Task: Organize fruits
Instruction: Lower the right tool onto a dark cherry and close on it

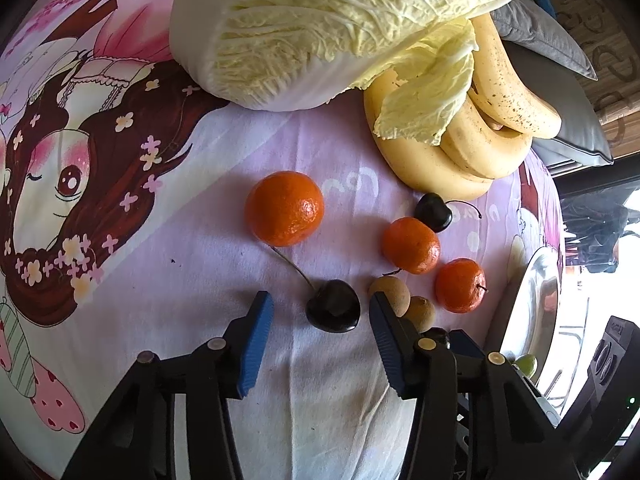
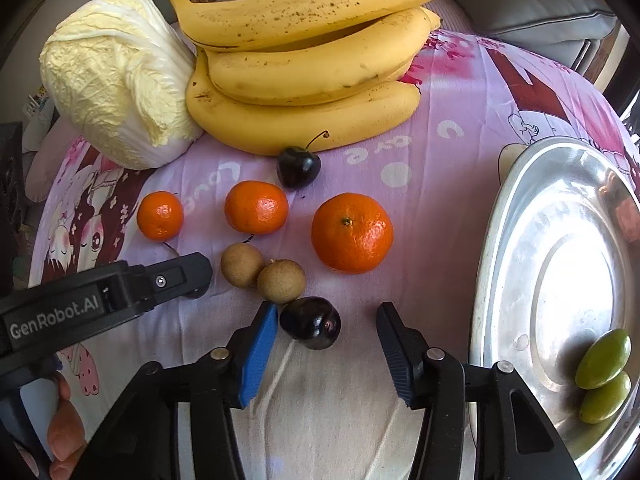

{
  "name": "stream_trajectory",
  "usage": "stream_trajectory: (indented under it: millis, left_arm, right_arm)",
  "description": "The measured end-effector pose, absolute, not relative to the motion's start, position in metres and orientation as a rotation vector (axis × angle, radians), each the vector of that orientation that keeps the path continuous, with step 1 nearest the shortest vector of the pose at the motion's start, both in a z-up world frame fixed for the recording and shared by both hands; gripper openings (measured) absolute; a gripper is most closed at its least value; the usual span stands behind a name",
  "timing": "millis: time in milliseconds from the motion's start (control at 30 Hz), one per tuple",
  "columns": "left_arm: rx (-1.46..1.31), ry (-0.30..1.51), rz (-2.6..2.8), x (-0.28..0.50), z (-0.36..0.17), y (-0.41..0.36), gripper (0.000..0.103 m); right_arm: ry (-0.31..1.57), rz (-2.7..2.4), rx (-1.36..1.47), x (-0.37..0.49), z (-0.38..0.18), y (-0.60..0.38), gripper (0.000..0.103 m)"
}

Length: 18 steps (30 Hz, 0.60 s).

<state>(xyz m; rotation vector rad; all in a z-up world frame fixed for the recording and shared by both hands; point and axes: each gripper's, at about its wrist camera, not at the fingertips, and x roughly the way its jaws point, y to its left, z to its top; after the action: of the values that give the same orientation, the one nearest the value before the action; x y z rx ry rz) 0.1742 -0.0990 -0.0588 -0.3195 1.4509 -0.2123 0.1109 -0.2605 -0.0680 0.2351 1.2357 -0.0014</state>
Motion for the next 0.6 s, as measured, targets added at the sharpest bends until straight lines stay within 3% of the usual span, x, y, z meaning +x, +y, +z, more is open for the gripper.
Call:
stream_trajectory:
  millis: [233,600]
  left_arm:
    - [-0.297,1.452,-0.237,0.177,-0.065,-0.113,0.038]
    - [-0.267,1.444,-0.237,0.178,-0.07,-0.121,0.029]
  right_arm:
    - [1.237,0.007,0.242,0.113,-0.066,-0.263,0.048]
    - [1.238,0.01,0.242,0.109,-0.062,-0.256,0.043]
